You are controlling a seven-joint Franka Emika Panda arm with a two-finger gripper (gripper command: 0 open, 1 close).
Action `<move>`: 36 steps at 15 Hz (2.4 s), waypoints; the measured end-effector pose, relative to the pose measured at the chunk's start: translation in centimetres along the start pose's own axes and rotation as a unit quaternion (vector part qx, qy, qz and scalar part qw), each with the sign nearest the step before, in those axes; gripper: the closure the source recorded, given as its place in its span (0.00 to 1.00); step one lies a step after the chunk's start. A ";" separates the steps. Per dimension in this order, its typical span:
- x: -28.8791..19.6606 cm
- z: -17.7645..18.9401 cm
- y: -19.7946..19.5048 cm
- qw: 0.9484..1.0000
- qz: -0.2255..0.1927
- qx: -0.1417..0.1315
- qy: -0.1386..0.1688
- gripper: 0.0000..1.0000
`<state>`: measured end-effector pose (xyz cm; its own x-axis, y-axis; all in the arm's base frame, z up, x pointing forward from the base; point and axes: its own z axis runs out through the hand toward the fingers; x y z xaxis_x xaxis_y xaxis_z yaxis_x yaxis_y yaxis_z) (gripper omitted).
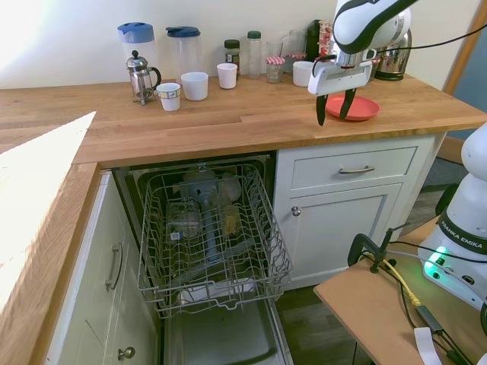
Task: Put the plate in the dishwasher
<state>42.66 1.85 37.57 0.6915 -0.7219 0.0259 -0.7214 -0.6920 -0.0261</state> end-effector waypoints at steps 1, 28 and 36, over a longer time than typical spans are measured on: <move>0.0 0.0 0.0 1.000 0.002 0.000 0.000 0.00; 25.3 -8.9 20.2 0.979 0.129 0.137 -0.081 0.00; 29.5 -0.2 20.1 0.971 0.123 0.131 -0.157 0.00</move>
<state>48.55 -33.29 38.05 0.5063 -0.8015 -0.3181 -0.8604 -0.4451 -0.2480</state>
